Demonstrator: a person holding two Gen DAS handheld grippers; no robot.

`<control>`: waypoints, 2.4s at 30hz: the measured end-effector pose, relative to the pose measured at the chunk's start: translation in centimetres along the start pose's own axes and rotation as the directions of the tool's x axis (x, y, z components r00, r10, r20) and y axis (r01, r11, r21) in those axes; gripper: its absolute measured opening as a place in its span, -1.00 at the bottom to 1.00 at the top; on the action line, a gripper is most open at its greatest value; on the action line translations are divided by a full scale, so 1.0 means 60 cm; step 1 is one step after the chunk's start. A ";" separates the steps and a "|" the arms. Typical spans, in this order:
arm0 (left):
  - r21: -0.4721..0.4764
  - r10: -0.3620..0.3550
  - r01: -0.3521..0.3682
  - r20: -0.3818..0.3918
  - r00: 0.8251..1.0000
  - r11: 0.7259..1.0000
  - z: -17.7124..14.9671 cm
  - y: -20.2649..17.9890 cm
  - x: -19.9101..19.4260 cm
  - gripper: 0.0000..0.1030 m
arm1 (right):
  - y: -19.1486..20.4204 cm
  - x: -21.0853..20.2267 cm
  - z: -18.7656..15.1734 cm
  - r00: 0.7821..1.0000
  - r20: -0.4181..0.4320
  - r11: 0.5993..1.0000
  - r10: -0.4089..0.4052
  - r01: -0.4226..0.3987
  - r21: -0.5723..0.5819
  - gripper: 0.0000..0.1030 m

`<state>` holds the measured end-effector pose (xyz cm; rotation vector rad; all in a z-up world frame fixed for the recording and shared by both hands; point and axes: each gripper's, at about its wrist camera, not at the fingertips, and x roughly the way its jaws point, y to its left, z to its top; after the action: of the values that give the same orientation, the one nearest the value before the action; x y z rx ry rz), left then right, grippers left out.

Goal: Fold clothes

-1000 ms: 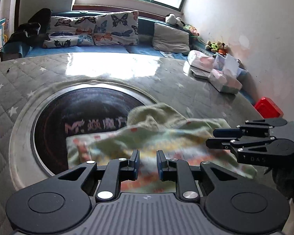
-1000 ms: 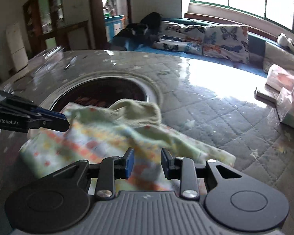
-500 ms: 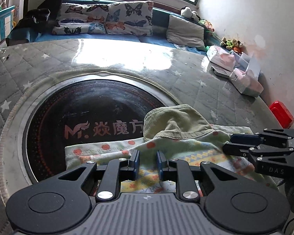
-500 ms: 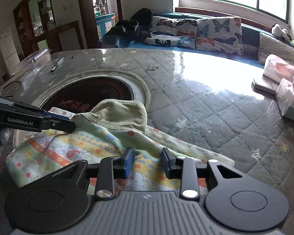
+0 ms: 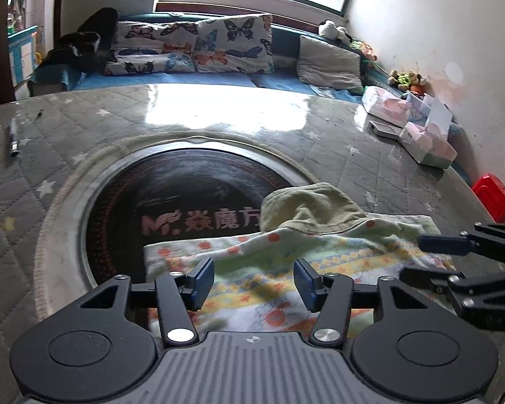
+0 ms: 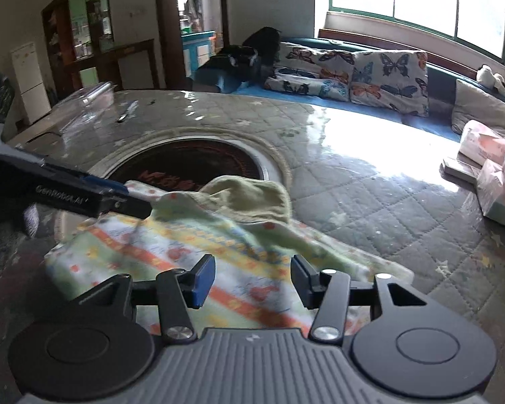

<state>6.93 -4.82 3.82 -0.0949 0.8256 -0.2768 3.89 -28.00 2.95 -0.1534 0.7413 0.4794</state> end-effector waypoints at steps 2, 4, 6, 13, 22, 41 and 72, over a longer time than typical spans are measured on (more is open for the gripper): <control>-0.015 0.017 -0.017 0.005 1.000 1.000 -0.005 0.009 -0.010 0.20 | 0.013 -0.005 -0.003 1.000 0.000 1.000 0.010 -0.010 -0.017 0.05; -0.034 0.035 -0.035 0.004 0.999 0.999 -0.012 0.020 -0.019 0.24 | 0.030 -0.009 -0.006 1.000 0.000 0.999 0.023 -0.023 -0.039 0.05; -0.047 0.046 -0.046 0.006 0.999 0.998 -0.020 0.029 -0.028 0.29 | 0.044 -0.012 -0.007 0.999 0.000 0.998 0.037 -0.037 -0.056 0.06; -0.074 0.068 -0.067 0.018 0.998 0.995 -0.043 0.042 -0.056 0.40 | 0.088 -0.017 -0.012 0.997 -0.005 0.992 0.073 -0.073 -0.104 0.10; -0.070 0.081 -0.079 0.028 0.996 0.994 -0.067 0.039 -0.081 0.57 | 0.122 -0.021 -0.026 0.996 -0.013 0.988 0.088 -0.089 -0.128 0.23; -0.213 0.123 -0.107 0.061 0.991 0.971 -0.084 0.110 -0.121 0.68 | 0.279 0.033 -0.019 0.982 -0.079 0.891 0.172 -0.190 -0.412 0.05; -0.543 -0.171 0.121 -0.043 0.984 0.831 -0.053 0.087 -0.033 -0.50 | 0.170 -0.050 -0.004 0.955 0.035 0.944 0.293 -0.284 -0.168 -0.73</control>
<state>4.38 0.80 2.05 -0.6849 0.9714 -0.1855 -2.94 -20.17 5.14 -0.1822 0.6688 0.8221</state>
